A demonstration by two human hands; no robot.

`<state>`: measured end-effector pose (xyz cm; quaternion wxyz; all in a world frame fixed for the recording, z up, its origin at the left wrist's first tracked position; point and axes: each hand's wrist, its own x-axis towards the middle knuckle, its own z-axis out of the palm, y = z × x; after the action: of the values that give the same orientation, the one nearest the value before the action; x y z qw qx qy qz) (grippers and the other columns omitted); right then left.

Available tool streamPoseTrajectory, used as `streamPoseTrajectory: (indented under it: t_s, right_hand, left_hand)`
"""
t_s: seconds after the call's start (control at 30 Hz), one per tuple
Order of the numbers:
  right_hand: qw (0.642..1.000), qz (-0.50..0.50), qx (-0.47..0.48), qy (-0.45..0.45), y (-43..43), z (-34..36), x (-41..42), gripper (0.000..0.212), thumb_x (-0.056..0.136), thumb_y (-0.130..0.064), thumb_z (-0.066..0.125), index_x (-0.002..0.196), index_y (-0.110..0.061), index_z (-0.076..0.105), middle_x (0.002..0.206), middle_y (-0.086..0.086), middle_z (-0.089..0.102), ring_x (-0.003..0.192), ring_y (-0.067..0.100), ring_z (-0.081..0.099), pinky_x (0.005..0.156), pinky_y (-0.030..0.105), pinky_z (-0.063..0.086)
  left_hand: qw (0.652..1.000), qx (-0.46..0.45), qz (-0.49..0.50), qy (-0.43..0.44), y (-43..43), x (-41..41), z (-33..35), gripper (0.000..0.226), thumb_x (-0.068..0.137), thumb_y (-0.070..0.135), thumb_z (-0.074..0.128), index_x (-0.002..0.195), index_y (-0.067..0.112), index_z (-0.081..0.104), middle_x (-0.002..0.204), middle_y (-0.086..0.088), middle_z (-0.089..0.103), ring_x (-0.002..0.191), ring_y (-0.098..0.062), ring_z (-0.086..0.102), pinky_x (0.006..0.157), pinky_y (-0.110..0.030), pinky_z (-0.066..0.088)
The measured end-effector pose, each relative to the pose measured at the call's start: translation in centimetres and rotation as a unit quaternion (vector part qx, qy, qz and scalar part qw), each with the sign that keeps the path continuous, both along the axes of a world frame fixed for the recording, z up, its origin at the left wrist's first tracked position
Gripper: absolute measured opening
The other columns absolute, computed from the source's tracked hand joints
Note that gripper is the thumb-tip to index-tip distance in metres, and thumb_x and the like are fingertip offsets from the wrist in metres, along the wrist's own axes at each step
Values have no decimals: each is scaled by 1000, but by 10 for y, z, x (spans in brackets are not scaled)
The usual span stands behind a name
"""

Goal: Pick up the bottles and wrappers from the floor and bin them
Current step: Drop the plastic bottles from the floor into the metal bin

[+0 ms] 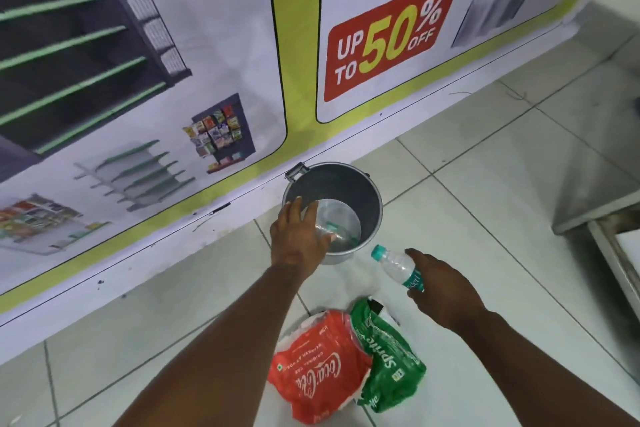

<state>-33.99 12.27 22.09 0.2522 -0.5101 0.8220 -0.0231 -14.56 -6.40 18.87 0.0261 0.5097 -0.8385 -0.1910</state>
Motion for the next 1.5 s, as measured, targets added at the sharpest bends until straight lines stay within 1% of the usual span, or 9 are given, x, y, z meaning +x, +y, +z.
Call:
streamPoseTrajectory:
  t_s: [0.23,0.7,0.77,0.83,0.93,1.03,1.17,1.3,1.5]
  right_hand:
    - [997,-24,-75,-25,-46,2,13,63,77,-22,78,132,-23,47,118,6,66,101,27,64,84,38,53]
    - [985,16,-163,62,-149,19,17,59,73,-13,74,127,-24,50,116,8,68,109,34,58,93,42,46]
    - [986,26,-153,60,-154,17,15,69,74,-19,77,135,-24,45,134,8,60,121,31,54,101,42,43]
    - [988,50,-132,68,-154,13,14,82,79,-26,77,147,-23,31,156,5,36,139,28,37,113,44,31]
    - [985,72,-131,86,-144,11,14,84,83,-30,73,151,-21,24,161,6,23,145,28,26,117,46,23]
    - [986,83,-120,82,-126,7,15,81,85,-32,70,151,-21,24,160,7,26,145,28,26,117,45,22]
    - [973,161,-150,69,-77,-11,32,63,82,-27,67,140,-16,45,147,13,46,136,34,41,113,48,31]
    - [967,235,-81,49,-22,-58,66,47,80,-30,61,124,-15,60,128,12,62,118,34,55,99,45,44]
    - [982,115,152,3,14,-140,113,49,83,-46,57,123,-18,57,128,10,59,121,33,51,101,42,44]
  left_hand:
    - [999,-5,0,-33,-6,67,-4,67,90,54,52,146,26,29,159,-8,25,145,-31,17,114,-50,26]
    - [998,4,-33,-60,14,93,-6,66,92,54,49,148,27,27,161,-6,21,147,-30,15,117,-49,24]
    - [998,6,-33,-59,15,91,-6,66,92,54,49,148,27,26,161,-5,20,147,-30,15,117,-49,24]
    - [998,4,-36,-54,17,91,-7,67,92,54,50,148,26,26,160,-6,22,146,-30,16,117,-49,25]
    - [998,2,-46,-52,19,91,-7,67,92,54,50,148,25,27,160,-7,23,146,-30,18,116,-49,26]
    - [998,11,-47,-51,22,93,-10,67,91,53,51,147,25,28,159,-8,24,145,-31,19,115,-49,28]
    - [996,23,-62,-62,38,96,-21,68,90,53,54,146,23,30,158,-9,26,144,-31,22,111,-49,31]
    - [993,40,-76,-83,62,102,-38,70,88,53,57,146,22,32,157,-10,29,143,-32,26,109,-50,34]
    - [983,62,-125,-117,89,129,-82,71,89,51,55,148,23,26,160,-10,22,145,-31,19,113,-49,30]
